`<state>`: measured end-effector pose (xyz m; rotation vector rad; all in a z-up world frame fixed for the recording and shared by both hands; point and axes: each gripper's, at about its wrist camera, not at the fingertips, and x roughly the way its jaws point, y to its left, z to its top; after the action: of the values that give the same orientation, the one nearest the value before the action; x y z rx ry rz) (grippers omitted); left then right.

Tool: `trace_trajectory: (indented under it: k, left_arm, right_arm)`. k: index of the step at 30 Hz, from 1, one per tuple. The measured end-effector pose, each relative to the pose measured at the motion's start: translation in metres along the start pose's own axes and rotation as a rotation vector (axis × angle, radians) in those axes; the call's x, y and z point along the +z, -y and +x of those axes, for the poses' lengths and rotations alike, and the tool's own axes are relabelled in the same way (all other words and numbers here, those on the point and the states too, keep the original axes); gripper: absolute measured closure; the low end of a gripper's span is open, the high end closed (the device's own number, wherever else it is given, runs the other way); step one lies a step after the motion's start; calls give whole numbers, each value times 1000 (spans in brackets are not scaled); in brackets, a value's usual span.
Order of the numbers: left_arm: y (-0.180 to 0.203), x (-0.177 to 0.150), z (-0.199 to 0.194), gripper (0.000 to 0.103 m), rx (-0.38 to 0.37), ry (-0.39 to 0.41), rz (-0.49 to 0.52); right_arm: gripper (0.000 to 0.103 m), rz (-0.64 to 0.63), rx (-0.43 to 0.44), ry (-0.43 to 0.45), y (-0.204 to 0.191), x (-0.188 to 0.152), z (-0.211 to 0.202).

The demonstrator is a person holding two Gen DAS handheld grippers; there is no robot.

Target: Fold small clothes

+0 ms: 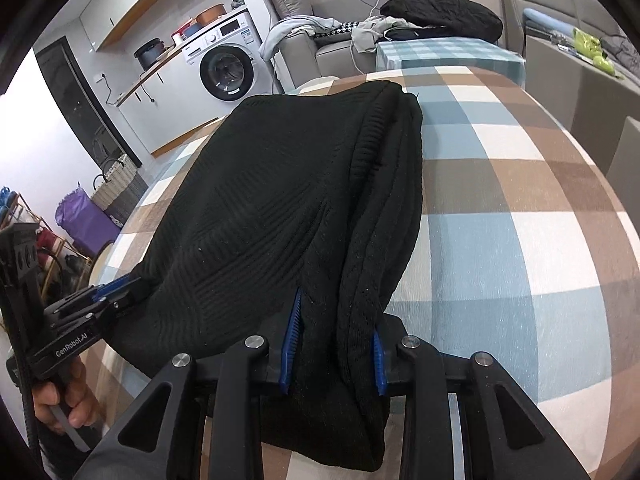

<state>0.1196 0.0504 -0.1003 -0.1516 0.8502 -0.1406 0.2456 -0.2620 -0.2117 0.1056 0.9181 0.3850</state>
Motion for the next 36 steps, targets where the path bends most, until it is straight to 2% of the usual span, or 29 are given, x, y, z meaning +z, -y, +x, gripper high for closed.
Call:
trace_trajectory:
  k: [2, 5, 6, 7, 8, 9, 10, 11, 15, 21, 27, 33, 36]
  left_arm:
    - [-1, 0, -1, 81, 8, 5, 0]
    - [-4, -1, -8, 77, 19, 24, -17]
    - [-5, -1, -13, 68, 30, 36, -22]
    - [-7, -2, -19, 53, 39, 56, -26]
    - [-8, -3, -26, 46, 39, 80, -29]
    - [-8, -4, -35, 31, 50, 121, -32]
    - [-9, -6, -41, 18, 55, 143, -31]
    - [-9, -8, -51, 15, 56, 186, -18]
    - [-9, -14, -74, 1, 84, 275, 0]
    - [-9, -23, -83, 1, 118, 340, 5]
    - [-9, -28, -83, 1, 94, 363, 7]
    - [-7, -32, -75, 1, 94, 348, 23]
    - [-8, -32, -73, 1, 91, 345, 16]
  right_arm:
    - [70, -7, -6, 4, -2, -2, -3]
    - [49, -20, -15, 39, -2, -2, -14]
    - [39, -25, -11, 57, -3, -3, -19]
    - [32, -31, -1, 80, -2, -3, -26]
    - [18, -41, 10, 106, -3, -3, -35]
    - [6, -60, 23, 133, -4, -5, -44]
    - [3, -78, 32, 154, -5, -6, -50]
    - [1, -101, 41, 181, -7, -8, -59]
    - [0, -184, 45, 239, -14, -14, -77]
    - [0, -205, 80, 323, -13, -25, -87]
    - [0, -224, 101, 356, -13, -32, -88]
    - [0, -238, 95, 374, -13, -35, -85]
    - [0, -235, 106, 427, -11, -40, -90]
